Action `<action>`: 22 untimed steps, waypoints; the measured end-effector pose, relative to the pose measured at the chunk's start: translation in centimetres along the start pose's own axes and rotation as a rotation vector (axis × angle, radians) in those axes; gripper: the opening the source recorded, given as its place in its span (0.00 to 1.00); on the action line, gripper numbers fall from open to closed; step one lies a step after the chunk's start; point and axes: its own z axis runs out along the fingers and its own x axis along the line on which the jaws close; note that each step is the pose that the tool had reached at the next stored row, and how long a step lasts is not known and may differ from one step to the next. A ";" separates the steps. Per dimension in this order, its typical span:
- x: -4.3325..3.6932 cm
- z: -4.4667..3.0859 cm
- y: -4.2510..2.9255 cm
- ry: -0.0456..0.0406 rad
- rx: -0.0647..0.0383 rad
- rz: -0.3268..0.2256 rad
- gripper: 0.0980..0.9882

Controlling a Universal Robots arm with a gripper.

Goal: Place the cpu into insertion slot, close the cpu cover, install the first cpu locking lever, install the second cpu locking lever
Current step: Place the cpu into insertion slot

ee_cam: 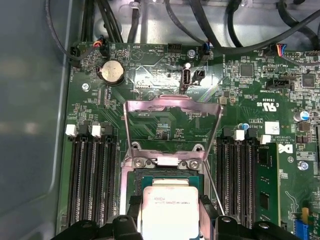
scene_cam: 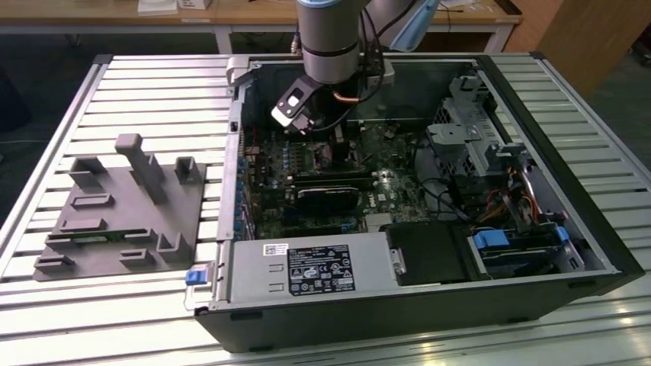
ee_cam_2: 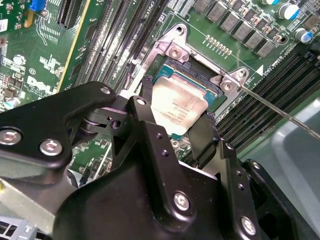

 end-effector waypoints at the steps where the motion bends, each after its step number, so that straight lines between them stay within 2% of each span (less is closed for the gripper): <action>1: 0.00 0.05 -0.01 -0.0001 0.000 0.000 0.49; 22: 0.00 0.42 -0.05 0.0024 0.000 0.000 0.49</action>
